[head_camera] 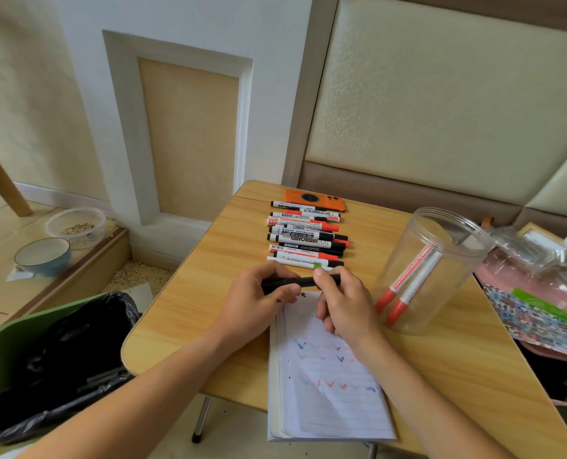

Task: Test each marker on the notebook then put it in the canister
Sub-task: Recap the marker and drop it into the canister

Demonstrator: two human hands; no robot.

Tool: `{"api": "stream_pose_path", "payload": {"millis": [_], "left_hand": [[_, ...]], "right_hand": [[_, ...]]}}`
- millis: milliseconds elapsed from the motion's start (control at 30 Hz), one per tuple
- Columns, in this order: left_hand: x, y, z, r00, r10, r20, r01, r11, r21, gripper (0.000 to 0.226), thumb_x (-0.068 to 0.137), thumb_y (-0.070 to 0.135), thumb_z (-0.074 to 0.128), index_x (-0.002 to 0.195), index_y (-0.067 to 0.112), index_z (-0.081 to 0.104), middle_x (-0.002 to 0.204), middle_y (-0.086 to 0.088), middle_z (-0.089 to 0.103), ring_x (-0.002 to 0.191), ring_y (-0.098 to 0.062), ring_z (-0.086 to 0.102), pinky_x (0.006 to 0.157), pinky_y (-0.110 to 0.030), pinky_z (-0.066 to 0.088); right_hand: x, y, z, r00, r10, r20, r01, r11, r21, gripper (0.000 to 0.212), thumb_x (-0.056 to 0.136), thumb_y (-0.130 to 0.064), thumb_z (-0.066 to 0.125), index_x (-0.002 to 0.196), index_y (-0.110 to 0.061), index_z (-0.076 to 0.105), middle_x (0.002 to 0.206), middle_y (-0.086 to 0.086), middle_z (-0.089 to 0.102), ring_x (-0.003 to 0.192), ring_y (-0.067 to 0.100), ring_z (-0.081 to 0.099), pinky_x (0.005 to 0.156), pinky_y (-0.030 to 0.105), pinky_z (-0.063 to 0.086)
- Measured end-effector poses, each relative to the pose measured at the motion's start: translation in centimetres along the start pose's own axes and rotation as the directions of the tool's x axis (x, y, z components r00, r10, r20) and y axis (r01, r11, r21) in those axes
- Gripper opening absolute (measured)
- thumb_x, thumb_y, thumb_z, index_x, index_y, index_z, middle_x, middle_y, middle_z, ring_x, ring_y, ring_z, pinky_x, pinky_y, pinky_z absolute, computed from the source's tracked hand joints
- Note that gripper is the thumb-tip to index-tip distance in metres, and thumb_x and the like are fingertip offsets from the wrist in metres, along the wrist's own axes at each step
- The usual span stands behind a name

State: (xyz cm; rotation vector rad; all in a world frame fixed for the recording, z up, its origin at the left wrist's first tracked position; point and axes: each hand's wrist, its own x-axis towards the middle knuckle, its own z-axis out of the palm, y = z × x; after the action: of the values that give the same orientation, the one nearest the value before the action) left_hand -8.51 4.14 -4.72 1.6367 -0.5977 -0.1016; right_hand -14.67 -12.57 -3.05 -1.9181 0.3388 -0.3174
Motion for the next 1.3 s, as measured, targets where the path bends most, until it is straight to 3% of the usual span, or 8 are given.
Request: {"api": "stream_pose_path", "payload": {"millis": [233,433,600,733,800,933,1133,1300], "left_hand": [[0.0,0.2,0.3,0.999,0.030,0.028,-0.032,0.998,0.054,0.011,0.092,0.020,0.073,0.103,0.020,0.071,0.090,0.001,0.075,0.086,-0.013,0.072,0.083,-0.037,0.059],[-0.1,-1.0,0.8,0.994,0.105,0.009,-0.096,0.865,0.493,0.063,0.083,0.037,0.079,0.133,0.025,0.042,0.114,0.009,0.052,0.105,-0.008,0.047,0.089,-0.024,0.040],[-0.7,-1.3,-0.1,0.984,0.160,0.080,-0.167,0.659,0.733,0.050,0.092,0.051,0.061,0.136,0.037,0.042,0.127,0.014,0.046,0.119,-0.010,0.041,0.095,-0.031,0.032],[-0.9,-1.9,-0.6,0.984,0.093,0.151,-0.177,0.559,0.810,0.042,0.091,0.064,0.038,0.124,0.041,0.053,0.129,0.012,0.049,0.121,-0.013,0.043,0.098,-0.034,0.030],[-1.0,-2.0,-0.5,0.985,0.094,0.147,-0.175,0.544,0.821,0.050,0.087,0.066,0.027,0.122,0.042,0.052,0.127,0.012,0.050,0.119,-0.012,0.044,0.098,-0.034,0.030],[-1.1,-1.9,-0.2,0.987,0.083,0.139,-0.162,0.535,0.829,0.051,0.086,0.065,0.024,0.121,0.041,0.052,0.125,0.012,0.050,0.118,-0.012,0.045,0.101,-0.035,0.029],[-1.1,-1.5,0.0,0.989,0.059,0.139,-0.148,0.551,0.822,0.053,0.085,0.065,0.025,0.121,0.040,0.055,0.125,0.009,0.052,0.117,-0.014,0.048,0.104,-0.038,0.031],[-1.4,-1.2,-0.1,0.988,0.034,0.152,-0.145,0.550,0.822,0.059,0.083,0.066,0.019,0.124,0.039,0.053,0.129,0.009,0.050,0.120,-0.013,0.045,0.105,-0.037,0.031]], "right_hand": [[-0.1,-0.4,-0.1,1.000,0.019,-0.001,-0.019,0.999,0.026,0.025,0.105,-0.040,0.054,0.099,-0.016,0.055,0.067,0.008,0.071,0.047,0.023,0.054,0.041,0.026,0.037],[0.0,-3.4,-1.6,0.974,-0.178,-0.143,0.188,0.980,0.060,0.007,0.103,-0.016,0.059,0.099,-0.020,0.055,0.086,0.004,0.074,0.069,0.022,0.076,0.055,0.042,0.058],[-1.1,-8.9,-5.7,0.693,-0.652,-0.307,0.541,0.752,-0.376,0.006,0.099,-0.016,0.062,0.101,-0.015,0.056,0.087,-0.003,0.071,0.076,0.013,0.072,0.069,0.032,0.056],[-1.9,-13.3,-10.1,0.474,-0.784,-0.400,0.549,0.619,-0.562,0.010,0.097,-0.010,0.059,0.102,-0.001,0.056,0.086,-0.003,0.064,0.070,0.006,0.057,0.070,0.011,0.042],[-1.4,-14.2,-12.3,0.436,-0.787,-0.436,0.500,0.615,-0.609,0.013,0.098,-0.011,0.056,0.104,0.000,0.054,0.087,0.000,0.062,0.071,0.010,0.055,0.070,0.020,0.044],[0.0,-13.9,-15.4,0.603,-0.654,-0.458,0.291,0.714,-0.637,0.016,0.098,-0.016,0.052,0.109,-0.004,0.053,0.094,0.009,0.067,0.087,0.033,0.061,0.074,0.043,0.048],[1.3,-11.2,-14.7,0.940,-0.255,-0.225,0.029,0.718,-0.696,0.019,0.100,-0.034,0.055,0.094,-0.018,0.065,0.088,0.007,0.068,0.093,0.031,0.063,0.071,0.031,0.040],[1.0,-9.4,-13.7,0.986,-0.147,-0.072,0.031,0.599,-0.800,0.045,0.100,-0.049,0.021,0.069,-0.032,0.048,0.093,0.015,0.075,0.095,0.036,0.069,0.090,0.047,0.055]]}}
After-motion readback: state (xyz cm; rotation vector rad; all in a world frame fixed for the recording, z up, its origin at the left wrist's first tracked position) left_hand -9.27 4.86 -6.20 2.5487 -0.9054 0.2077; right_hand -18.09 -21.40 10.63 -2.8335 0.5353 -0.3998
